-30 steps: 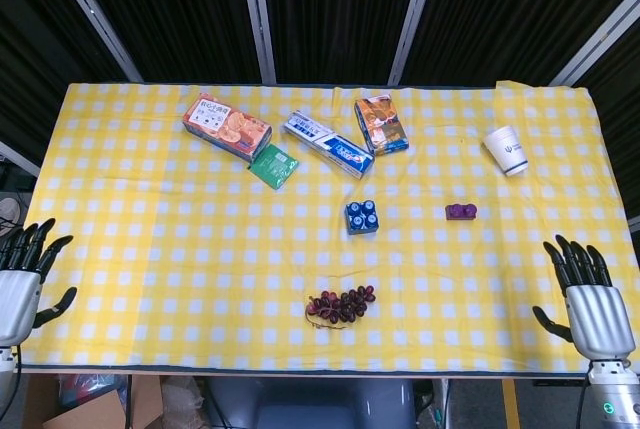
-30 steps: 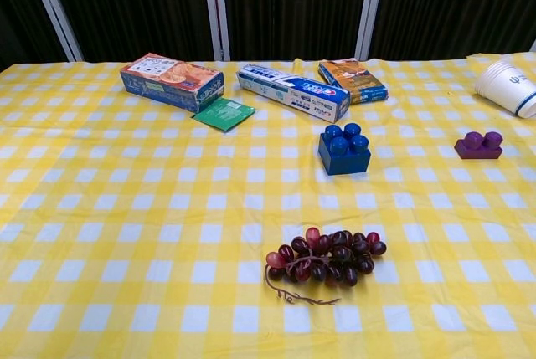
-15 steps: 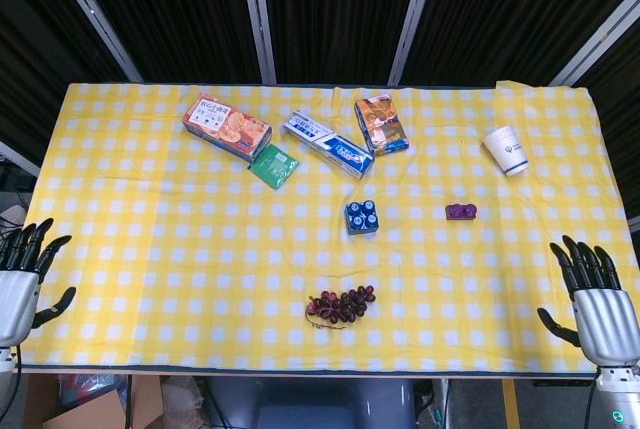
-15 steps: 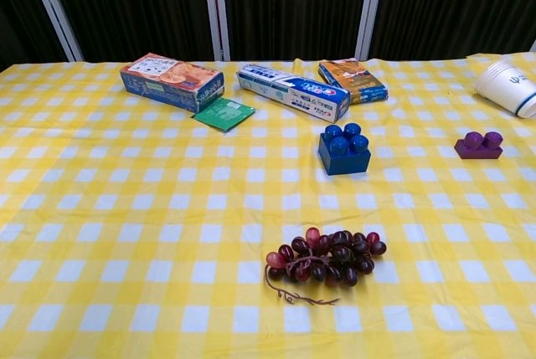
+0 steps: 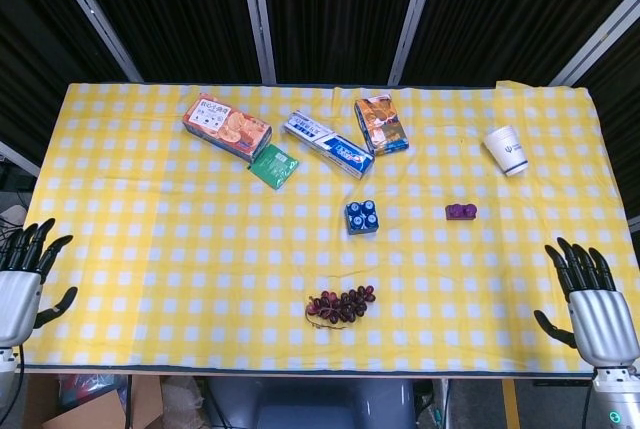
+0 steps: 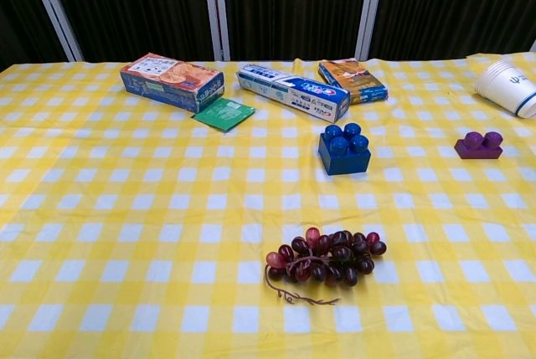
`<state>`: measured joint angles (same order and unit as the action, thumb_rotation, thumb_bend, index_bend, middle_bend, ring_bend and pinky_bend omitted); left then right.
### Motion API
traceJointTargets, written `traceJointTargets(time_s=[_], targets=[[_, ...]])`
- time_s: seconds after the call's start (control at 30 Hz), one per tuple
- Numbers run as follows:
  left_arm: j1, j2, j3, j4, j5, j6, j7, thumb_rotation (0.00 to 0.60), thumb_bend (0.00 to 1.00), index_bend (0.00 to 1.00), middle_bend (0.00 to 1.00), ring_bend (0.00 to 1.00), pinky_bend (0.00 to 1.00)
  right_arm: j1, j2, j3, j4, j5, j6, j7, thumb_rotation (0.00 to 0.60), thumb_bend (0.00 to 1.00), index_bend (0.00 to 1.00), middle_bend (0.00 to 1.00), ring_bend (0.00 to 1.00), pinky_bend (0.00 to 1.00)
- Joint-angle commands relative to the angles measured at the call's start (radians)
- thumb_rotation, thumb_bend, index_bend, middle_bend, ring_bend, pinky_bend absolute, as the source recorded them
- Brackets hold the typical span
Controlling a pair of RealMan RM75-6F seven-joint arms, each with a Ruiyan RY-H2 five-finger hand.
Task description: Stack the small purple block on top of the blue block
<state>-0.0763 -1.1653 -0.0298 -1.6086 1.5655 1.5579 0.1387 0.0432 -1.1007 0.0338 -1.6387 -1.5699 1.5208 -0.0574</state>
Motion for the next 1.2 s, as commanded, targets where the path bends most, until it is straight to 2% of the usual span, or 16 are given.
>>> traceJointTargets(time_s=[0.03, 0.47, 0.57, 0.77, 1.07, 1.2], targets=[[-0.001, -0.001, 0.0, 0.001, 0.0, -0.002, 0.003, 0.6, 0.32, 0.16, 0.0, 0.0, 0.05, 0.002, 0.001, 0.002, 0.003, 0.007, -0.006, 0.008, 0.6, 0.29, 0.06, 0.0, 0.0, 0.0], [-0.003, 0.005, -0.006, 0.006, -0.014, -0.01, -0.024, 0.6, 0.32, 0.16, 0.0, 0.0, 0.05, 0.045, 0.002, 0.012, -0.013, 0.021, -0.075, 0.022, 0.6, 0.29, 0.06, 0.0, 0.0, 0.0], [-0.003, 0.006, -0.01, 0.007, -0.019, -0.011, -0.031, 0.6, 0.32, 0.16, 0.0, 0.0, 0.05, 0.095, 0.005, 0.04, -0.019, 0.047, -0.143, 0.05, 0.6, 0.29, 0.06, 0.0, 0.0, 0.0], [-0.01, 0.004, -0.007, 0.006, -0.017, -0.025, -0.019, 0.6, 0.32, 0.16, 0.0, 0.0, 0.05, 0.228, -0.033, 0.106, 0.025, 0.12, -0.319, 0.095, 0.6, 0.29, 0.15, 0.0, 0.0, 0.0], [-0.011, -0.002, -0.012, 0.005, -0.029, -0.029, 0.001, 0.6, 0.32, 0.16, 0.0, 0.0, 0.05, 0.36, -0.123, 0.154, 0.125, 0.29, -0.519, -0.009, 0.6, 0.29, 0.17, 0.0, 0.0, 0.0], [-0.011, -0.004, -0.011, 0.005, -0.031, -0.031, 0.011, 0.6, 0.32, 0.16, 0.0, 0.0, 0.05, 0.396, -0.158, 0.168, 0.155, 0.347, -0.577, 0.001, 0.6, 0.29, 0.2, 0.0, 0.0, 0.0]])
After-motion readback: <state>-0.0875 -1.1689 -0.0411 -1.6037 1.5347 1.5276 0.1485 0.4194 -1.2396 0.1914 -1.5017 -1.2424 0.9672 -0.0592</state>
